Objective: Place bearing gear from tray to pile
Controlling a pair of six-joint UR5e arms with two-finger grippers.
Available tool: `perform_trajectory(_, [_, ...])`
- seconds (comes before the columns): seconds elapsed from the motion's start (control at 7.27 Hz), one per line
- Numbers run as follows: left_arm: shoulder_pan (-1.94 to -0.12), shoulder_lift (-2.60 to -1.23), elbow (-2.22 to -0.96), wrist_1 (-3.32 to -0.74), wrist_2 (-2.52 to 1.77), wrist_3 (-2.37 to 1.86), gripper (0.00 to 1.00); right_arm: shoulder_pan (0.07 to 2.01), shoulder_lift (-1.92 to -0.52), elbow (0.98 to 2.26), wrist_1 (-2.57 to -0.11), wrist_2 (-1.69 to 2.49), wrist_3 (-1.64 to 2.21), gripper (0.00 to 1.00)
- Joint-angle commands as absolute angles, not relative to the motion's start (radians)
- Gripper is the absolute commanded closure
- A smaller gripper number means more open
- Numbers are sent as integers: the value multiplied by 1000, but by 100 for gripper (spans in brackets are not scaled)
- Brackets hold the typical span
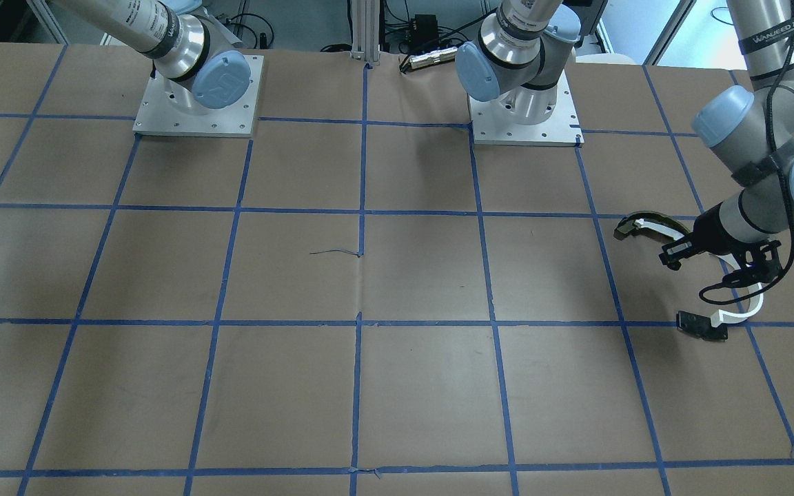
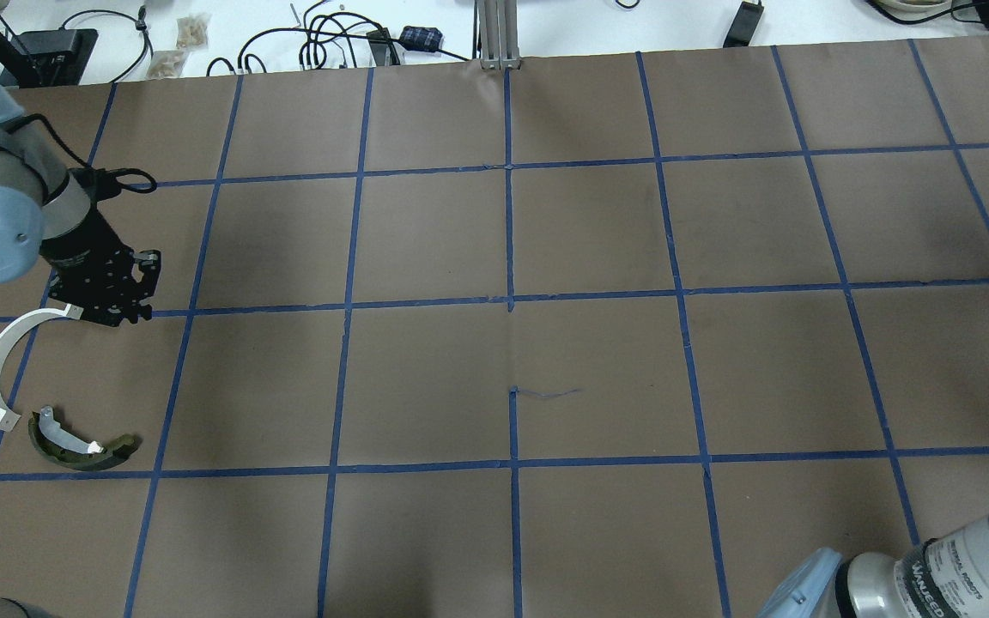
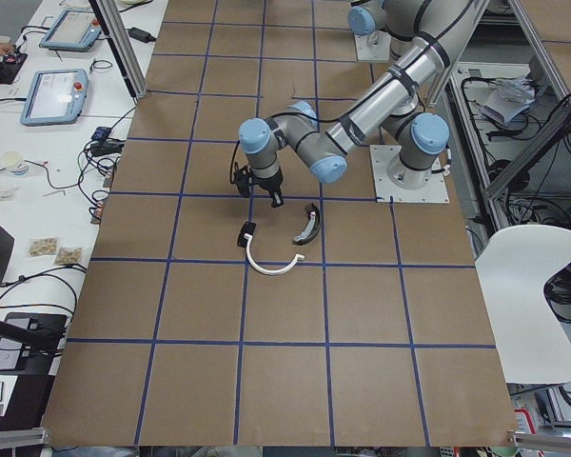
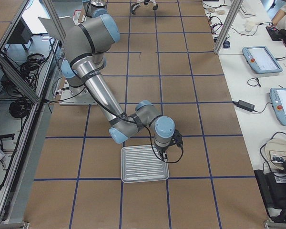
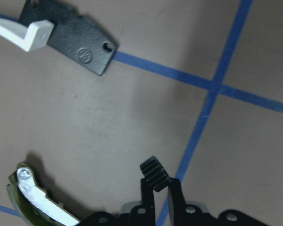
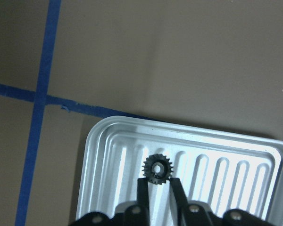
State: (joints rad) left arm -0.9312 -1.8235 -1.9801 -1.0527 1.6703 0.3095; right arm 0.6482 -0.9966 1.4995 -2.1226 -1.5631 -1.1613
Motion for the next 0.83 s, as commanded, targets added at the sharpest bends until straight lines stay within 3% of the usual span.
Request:
perform_trajectory(0.0, [-867,-1823,-2074,-890,1675,368,100,653,-1031,1508,-2115,-1552,-1151,74])
perform_trajectory(0.14, [-867,-1824,-2068,-891,1674,371,100,667,-1048,1509,-2105,-1548,-1128,74])
perform_trajectory(0.28, [-868,-1831,-2071,-891,1669,371,64,695,-1061,1511,-2103,-1552,-1115,74])
perform_trajectory(0.55, [-880,-1827,-2075,-893,1664,370,14,738,-1107,1513,-2064,-1551,-1071,74])
perform_trajectory(0.69, [-890,-1822,-2068,-896,1660,370,0,780,-1138,1511,-2012,-1554,-1005,74])
